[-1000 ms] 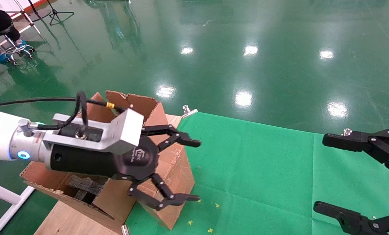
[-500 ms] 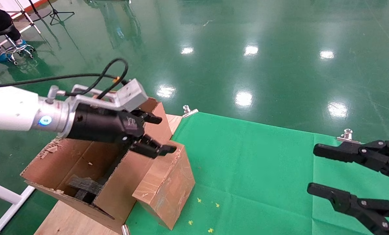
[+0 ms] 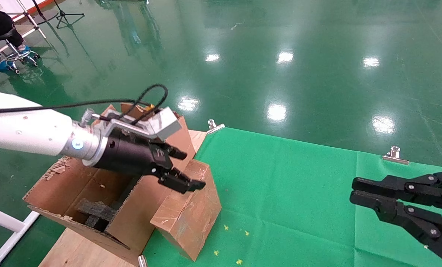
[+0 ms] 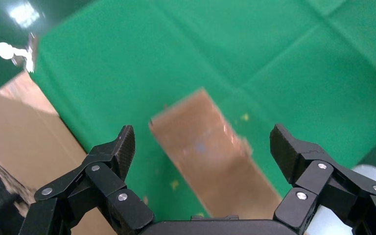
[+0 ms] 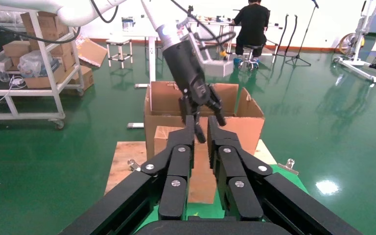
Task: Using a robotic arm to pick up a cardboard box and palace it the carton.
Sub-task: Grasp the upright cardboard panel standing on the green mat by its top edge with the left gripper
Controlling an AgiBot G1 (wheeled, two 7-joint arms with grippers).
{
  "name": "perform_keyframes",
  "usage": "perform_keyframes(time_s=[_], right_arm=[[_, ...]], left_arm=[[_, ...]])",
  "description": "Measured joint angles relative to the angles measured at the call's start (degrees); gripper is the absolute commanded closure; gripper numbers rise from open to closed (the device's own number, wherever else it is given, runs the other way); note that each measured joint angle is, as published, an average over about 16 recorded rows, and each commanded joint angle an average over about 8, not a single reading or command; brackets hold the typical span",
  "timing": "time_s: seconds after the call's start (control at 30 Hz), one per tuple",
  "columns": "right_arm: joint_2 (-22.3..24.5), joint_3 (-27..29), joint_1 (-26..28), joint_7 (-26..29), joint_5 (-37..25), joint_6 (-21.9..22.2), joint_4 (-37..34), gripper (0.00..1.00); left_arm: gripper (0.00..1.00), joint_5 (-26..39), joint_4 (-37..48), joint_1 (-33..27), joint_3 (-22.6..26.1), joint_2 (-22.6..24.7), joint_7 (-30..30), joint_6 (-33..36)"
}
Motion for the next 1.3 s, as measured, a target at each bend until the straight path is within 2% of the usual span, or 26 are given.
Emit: perform_keyframes(time_s=[0.37,0.4,0.53,0.57,0.63,0.67,0.8,0.83,1.3], right_arm=[[0.0,0.0,0.0,0.0,0.0,0.0,0.0,0.99],[0.0,0.0,0.0,0.0,0.0,0.0,0.0,0.93],[0.0,0.0,0.0,0.0,0.0,0.0,0.0,0.43],[0.0,0.0,0.0,0.0,0.0,0.0,0.0,0.31],[0.0,0.0,0.0,0.0,0.0,0.0,0.0,0.07],[0.0,0.0,0.0,0.0,0.0,0.0,0.0,0.0],[0.0,0.0,0.0,0.0,0.0,0.0,0.0,0.0],[0.0,0.0,0.0,0.0,0.0,0.0,0.0,0.0],[0.0,0.0,0.0,0.0,0.0,0.0,0.0,0.0]], left_arm=[[0.0,1.9,0.0,2.4,1.2,0.7,-1.4,-2.0],[0.0,2.0,0.0,2.5,1.2,0.8,-1.4,-2.3],[0.0,2.5,0.0,2.9,1.2,1.1,-1.3,-3.3],[0.05,2.6,0.0,2.9,1.2,1.1,-1.3,-3.5],[0.28,2.8,0.0,3.0,1.2,1.2,-1.2,-3.7],[0.41,2.8,0.0,3.0,1.2,1.2,-1.2,-3.8],[0.91,2.9,0.0,3.0,1.3,1.3,-1.1,-4.0],[0.98,2.9,0.0,3.0,1.3,1.3,-1.1,-4.0],[1.0,2.8,0.0,3.0,1.2,1.2,-1.2,-3.8]])
